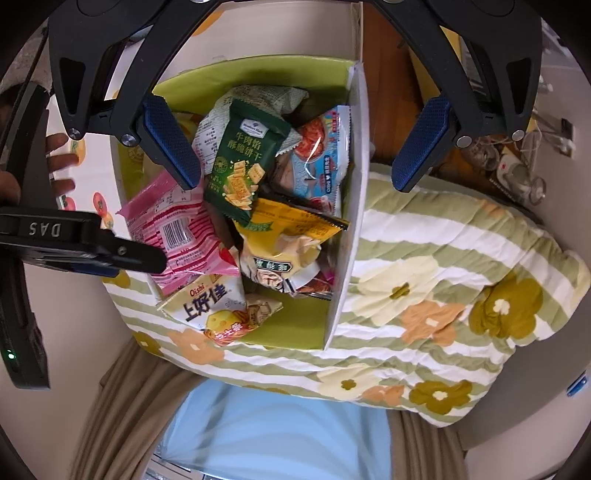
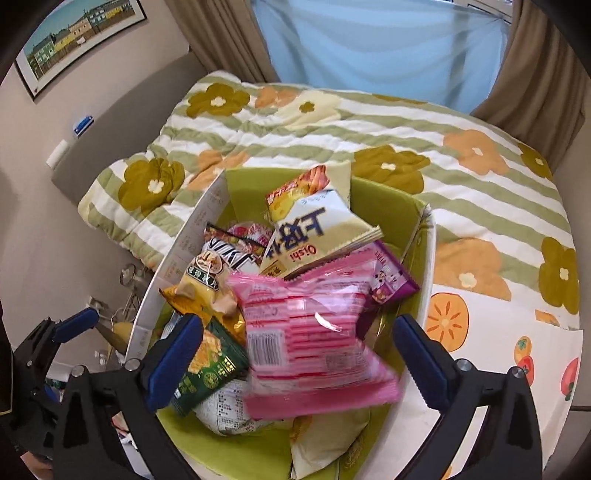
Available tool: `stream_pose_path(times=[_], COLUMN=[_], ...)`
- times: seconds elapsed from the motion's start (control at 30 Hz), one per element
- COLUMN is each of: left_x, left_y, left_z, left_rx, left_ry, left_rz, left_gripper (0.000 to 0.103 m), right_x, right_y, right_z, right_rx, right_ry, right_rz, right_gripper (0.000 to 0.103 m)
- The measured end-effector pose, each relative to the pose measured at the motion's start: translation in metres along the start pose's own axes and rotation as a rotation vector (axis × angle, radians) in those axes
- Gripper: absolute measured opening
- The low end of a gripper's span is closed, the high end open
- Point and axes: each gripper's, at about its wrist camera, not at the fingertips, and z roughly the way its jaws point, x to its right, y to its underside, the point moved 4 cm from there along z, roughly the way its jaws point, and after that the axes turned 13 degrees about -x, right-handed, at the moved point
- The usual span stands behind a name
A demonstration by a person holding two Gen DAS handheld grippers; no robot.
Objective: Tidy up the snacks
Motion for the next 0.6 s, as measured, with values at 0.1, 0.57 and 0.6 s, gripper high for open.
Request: stream_pose_path(times=[0.1,0.57,0.6], left_x=[-0.002,0.012,0.016], left_y=[0.001,0.011,0.012], left_z=[-0.002,-0.048,-0.054], left_rx=[0.005,0.083,0.095], left_ry=[0.005,-0.014,-0.017], left_rz=[-0.004,0.062,0.067], left_gripper=[0.103,0.103,0.103], right_x=[0.001,-0.011,-0.011], right_y=[0.000,0.033,0.039], right_z=[-0.006,-0.064,-0.074], right_rx=[0.034,0.187,0.206], right_ry=[0.013,0.071,0.069], right_rz=[0.005,0.032,0.041], right_gripper=[0.102,0.102,0.102])
